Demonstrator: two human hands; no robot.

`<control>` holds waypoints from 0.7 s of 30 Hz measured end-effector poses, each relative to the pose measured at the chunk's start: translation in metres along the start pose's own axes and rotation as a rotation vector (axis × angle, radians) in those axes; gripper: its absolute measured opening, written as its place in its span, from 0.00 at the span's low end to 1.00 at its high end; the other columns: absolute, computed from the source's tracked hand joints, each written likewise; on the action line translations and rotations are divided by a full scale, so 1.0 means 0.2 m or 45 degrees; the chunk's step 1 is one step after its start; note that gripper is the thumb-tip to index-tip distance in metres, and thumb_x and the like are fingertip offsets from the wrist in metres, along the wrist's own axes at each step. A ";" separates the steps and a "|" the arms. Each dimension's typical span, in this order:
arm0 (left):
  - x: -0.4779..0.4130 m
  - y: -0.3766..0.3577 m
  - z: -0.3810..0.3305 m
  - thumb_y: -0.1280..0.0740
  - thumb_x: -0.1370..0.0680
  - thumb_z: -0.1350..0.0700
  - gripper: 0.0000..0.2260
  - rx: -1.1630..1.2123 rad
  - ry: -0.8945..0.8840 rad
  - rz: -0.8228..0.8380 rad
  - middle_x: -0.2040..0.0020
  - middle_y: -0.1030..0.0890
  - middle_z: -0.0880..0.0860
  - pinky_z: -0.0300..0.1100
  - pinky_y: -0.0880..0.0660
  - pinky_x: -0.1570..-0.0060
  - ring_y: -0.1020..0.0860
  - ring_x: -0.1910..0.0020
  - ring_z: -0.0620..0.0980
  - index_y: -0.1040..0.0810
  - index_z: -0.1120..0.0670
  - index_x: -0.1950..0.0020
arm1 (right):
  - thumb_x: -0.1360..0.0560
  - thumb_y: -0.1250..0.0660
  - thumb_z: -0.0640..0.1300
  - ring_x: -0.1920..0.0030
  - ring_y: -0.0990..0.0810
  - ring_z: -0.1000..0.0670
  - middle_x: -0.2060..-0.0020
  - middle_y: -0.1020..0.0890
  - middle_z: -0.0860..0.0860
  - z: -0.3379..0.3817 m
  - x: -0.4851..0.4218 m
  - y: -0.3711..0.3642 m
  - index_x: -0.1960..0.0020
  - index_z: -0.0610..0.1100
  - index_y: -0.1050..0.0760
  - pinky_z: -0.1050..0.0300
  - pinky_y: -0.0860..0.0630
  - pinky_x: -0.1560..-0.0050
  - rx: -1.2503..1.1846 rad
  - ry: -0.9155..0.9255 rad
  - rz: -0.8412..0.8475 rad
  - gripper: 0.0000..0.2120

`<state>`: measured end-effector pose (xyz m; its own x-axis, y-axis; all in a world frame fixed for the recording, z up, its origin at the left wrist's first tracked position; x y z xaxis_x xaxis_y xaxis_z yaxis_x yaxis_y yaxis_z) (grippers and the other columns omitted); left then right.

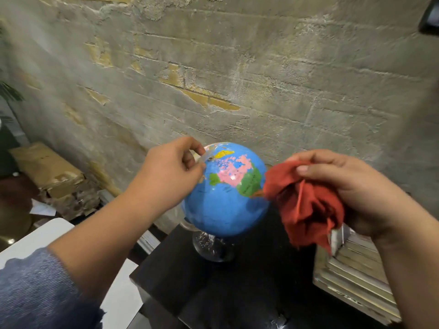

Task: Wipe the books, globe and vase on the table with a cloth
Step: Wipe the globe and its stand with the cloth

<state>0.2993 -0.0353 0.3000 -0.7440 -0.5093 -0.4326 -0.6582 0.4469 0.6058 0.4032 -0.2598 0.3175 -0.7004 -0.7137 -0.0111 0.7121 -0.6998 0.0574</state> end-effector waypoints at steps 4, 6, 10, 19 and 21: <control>0.00 0.00 -0.01 0.27 0.29 0.56 0.06 0.122 0.009 -0.052 0.66 0.24 0.45 0.34 0.30 0.62 0.28 0.67 0.43 0.20 0.46 0.57 | 0.24 0.38 0.36 0.64 0.17 0.47 0.55 0.15 0.40 0.02 -0.10 0.06 0.46 0.40 0.22 0.54 0.20 0.63 0.012 0.166 -0.328 0.09; 0.00 -0.02 -0.03 0.26 0.29 0.55 0.04 0.142 0.042 -0.077 0.65 0.23 0.45 0.28 0.31 0.65 0.28 0.67 0.42 0.20 0.47 0.58 | 0.28 0.34 0.42 0.52 0.17 0.47 0.50 0.16 0.44 0.04 -0.13 0.01 0.47 0.46 0.20 0.51 0.21 0.49 0.249 0.383 -0.431 0.10; 0.02 -0.03 -0.04 0.26 0.29 0.56 0.04 0.142 0.031 -0.159 0.65 0.24 0.45 0.31 0.30 0.62 0.28 0.67 0.41 0.18 0.49 0.58 | 0.30 0.29 0.46 0.47 0.24 0.61 0.50 0.22 0.56 0.01 -0.13 -0.23 0.48 0.55 0.18 0.71 0.32 0.42 1.009 0.720 -0.214 0.12; 0.05 -0.04 -0.04 0.27 0.29 0.59 0.04 0.205 0.025 -0.244 0.61 0.20 0.50 0.42 0.25 0.56 0.24 0.62 0.46 0.16 0.51 0.56 | 0.26 0.31 0.46 0.50 0.24 0.50 0.57 0.26 0.53 -0.05 -0.20 -0.06 0.41 0.53 0.20 0.62 0.34 0.51 1.309 0.301 -0.389 0.14; 0.06 -0.05 -0.05 0.27 0.28 0.59 0.04 0.198 -0.010 -0.248 0.60 0.20 0.50 0.43 0.25 0.55 0.23 0.62 0.47 0.16 0.52 0.55 | 0.26 0.31 0.46 0.48 0.25 0.54 0.52 0.26 0.56 0.01 -0.17 -0.17 0.40 0.55 0.20 0.60 0.31 0.44 1.267 0.433 -0.228 0.15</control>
<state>0.2977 -0.0526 0.2957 -0.6017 -0.5915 -0.5368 -0.7987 0.4487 0.4009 0.4025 -0.2121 0.3169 -0.6313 -0.6819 -0.3695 0.1320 -0.5639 0.8152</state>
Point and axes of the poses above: each hand's wrist, its own x-axis away from the middle knuckle, its own y-axis out of the back of the hand, z = x × y, the point moved 6 cm from there along -x, towards the middle knuckle
